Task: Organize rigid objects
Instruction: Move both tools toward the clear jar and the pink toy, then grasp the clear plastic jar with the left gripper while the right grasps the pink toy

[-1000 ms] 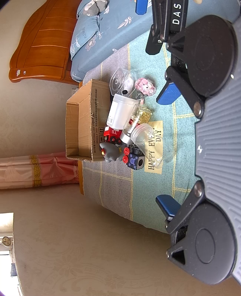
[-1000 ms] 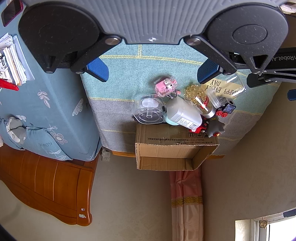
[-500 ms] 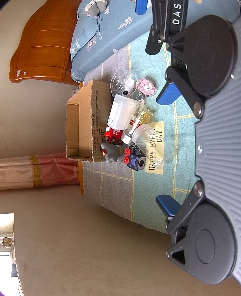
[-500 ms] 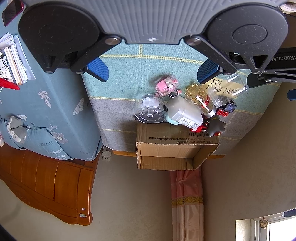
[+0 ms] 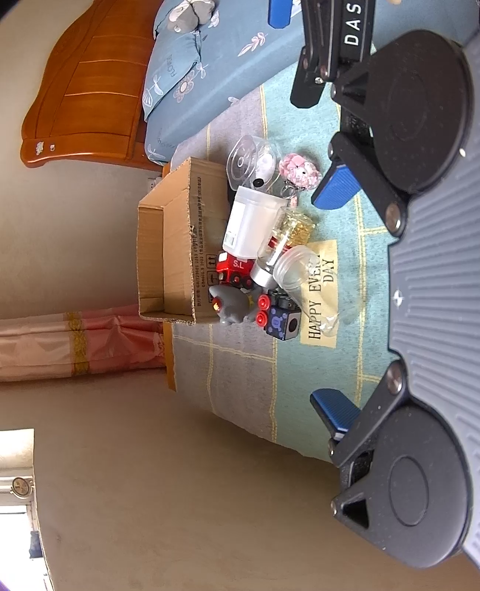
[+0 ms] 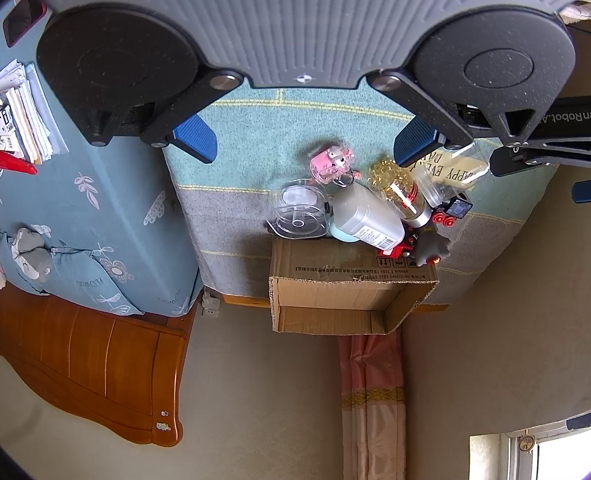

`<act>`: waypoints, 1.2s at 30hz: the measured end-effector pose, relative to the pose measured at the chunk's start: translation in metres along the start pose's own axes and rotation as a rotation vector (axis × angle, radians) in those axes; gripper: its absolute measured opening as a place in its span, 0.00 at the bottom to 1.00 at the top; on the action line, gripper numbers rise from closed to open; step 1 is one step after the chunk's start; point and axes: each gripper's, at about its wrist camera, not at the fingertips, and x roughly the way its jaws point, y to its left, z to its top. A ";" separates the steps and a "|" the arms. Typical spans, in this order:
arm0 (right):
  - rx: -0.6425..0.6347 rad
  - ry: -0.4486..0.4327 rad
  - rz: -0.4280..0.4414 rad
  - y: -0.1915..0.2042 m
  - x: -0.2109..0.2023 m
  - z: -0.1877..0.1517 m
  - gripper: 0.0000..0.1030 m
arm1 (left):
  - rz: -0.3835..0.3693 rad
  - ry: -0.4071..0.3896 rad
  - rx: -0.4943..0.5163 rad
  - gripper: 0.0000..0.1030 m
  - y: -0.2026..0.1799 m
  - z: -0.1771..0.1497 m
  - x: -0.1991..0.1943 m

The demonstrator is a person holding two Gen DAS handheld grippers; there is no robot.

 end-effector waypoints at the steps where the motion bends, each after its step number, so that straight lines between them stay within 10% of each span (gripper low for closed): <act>1: -0.002 -0.001 0.001 0.001 0.001 0.000 1.00 | -0.004 -0.001 0.003 0.99 0.000 0.000 0.001; 20: -0.084 -0.018 0.123 -0.009 0.048 -0.005 1.00 | -0.116 0.060 0.131 0.99 0.021 -0.013 0.070; 36: -0.167 0.102 0.212 -0.003 0.134 -0.025 1.00 | -0.051 0.169 0.125 0.99 0.055 -0.026 0.124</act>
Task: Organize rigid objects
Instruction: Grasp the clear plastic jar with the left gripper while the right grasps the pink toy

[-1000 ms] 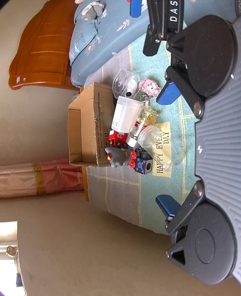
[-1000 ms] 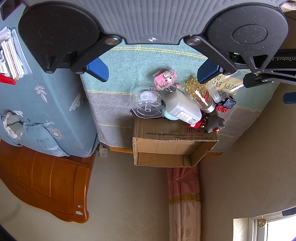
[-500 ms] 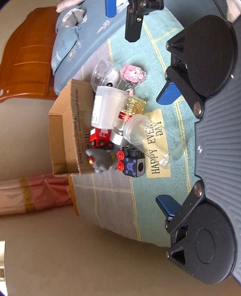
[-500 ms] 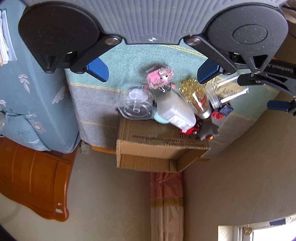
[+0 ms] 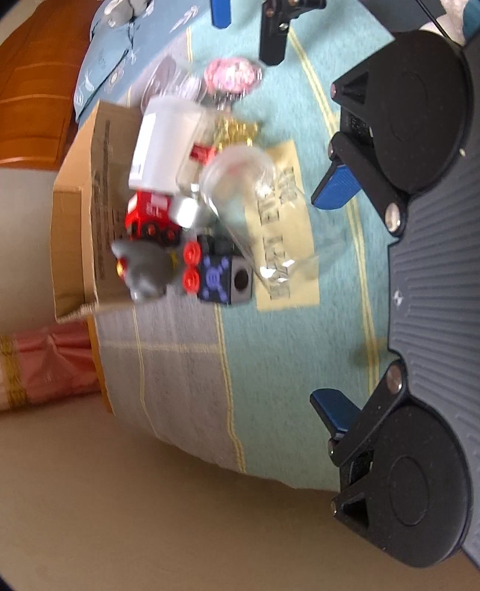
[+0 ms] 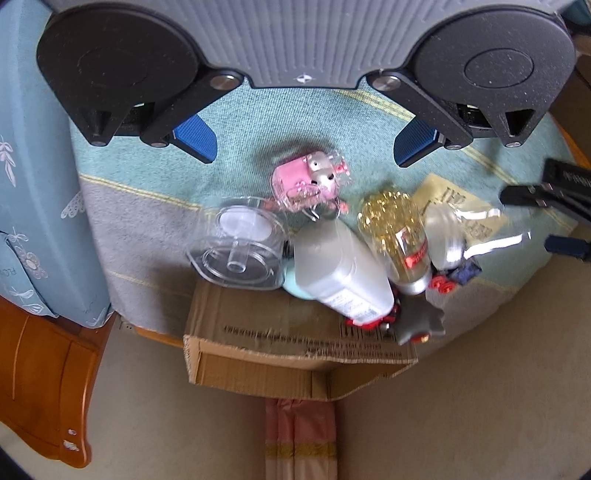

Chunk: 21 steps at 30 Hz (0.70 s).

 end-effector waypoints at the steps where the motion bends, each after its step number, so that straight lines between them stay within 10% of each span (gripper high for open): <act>1: -0.006 0.009 -0.001 0.000 0.004 -0.001 1.00 | 0.002 0.002 0.002 0.99 0.003 0.001 0.002; 11: -0.031 0.037 0.019 -0.001 0.024 -0.015 1.00 | 0.042 0.028 -0.026 0.99 0.023 0.010 0.025; 21: -0.090 -0.017 0.072 -0.009 0.026 -0.023 1.00 | -0.184 0.016 0.017 0.99 0.000 -0.005 0.012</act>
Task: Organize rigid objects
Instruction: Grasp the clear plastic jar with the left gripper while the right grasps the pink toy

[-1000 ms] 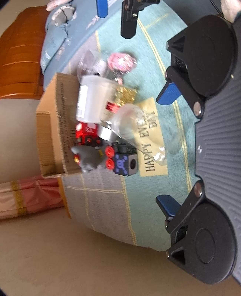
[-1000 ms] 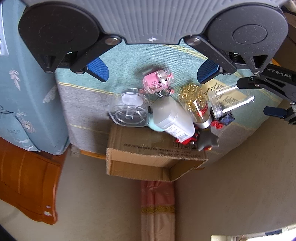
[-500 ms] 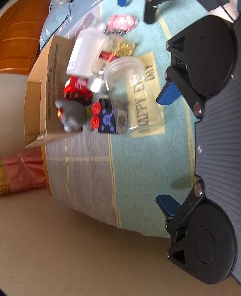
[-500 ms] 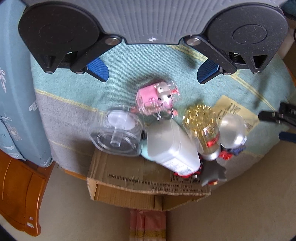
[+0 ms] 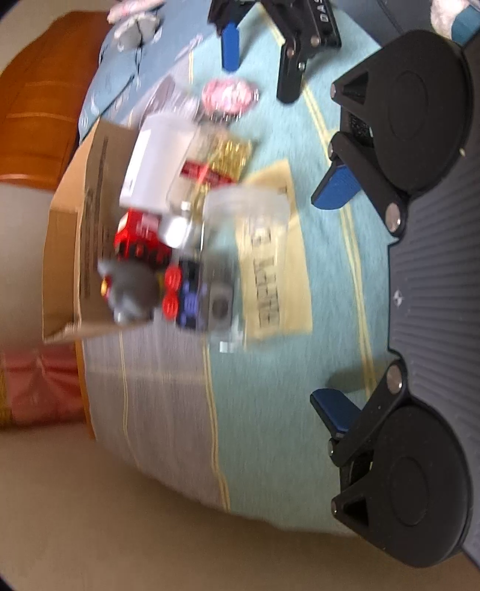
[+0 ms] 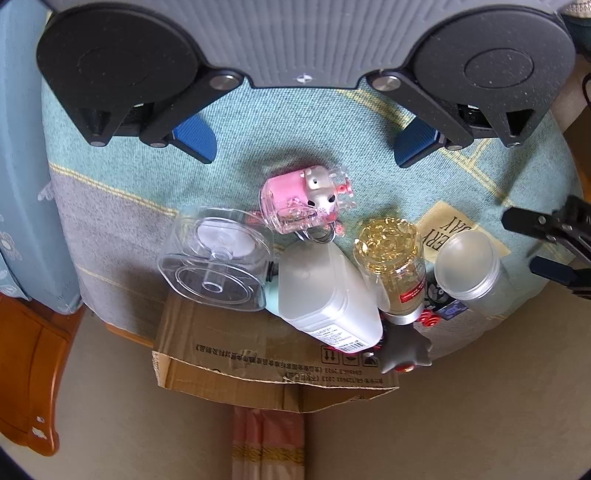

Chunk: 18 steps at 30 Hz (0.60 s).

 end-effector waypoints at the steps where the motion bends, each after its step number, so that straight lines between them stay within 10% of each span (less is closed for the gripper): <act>1: -0.005 -0.002 0.004 0.000 0.000 -0.001 1.00 | -0.005 0.002 0.003 0.99 -0.003 0.001 0.004; 18: -0.109 -0.013 0.089 -0.003 0.018 0.015 0.96 | 0.061 -0.094 -0.002 0.99 -0.017 0.023 0.015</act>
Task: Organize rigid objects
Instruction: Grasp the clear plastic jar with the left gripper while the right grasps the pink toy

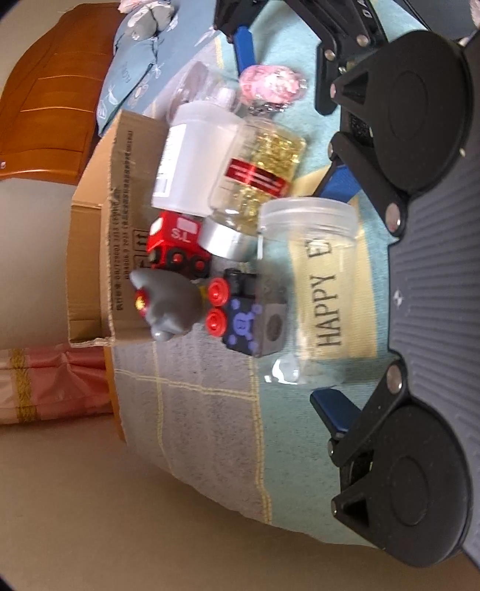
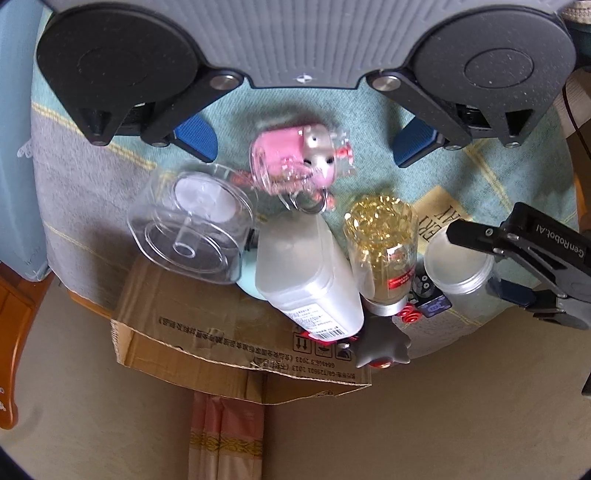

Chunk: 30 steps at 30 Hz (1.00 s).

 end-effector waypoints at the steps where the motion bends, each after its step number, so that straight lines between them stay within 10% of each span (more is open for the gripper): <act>1: -0.007 0.000 0.006 0.001 -0.001 0.001 0.93 | -0.001 -0.007 0.002 0.99 -0.001 0.001 -0.001; 8: -0.023 0.010 -0.015 0.005 -0.007 0.005 0.56 | -0.016 -0.019 0.023 0.88 -0.002 0.010 -0.002; 30: -0.038 -0.024 0.042 -0.007 -0.088 0.064 0.54 | -0.115 -0.025 0.217 0.88 -0.013 0.099 -0.074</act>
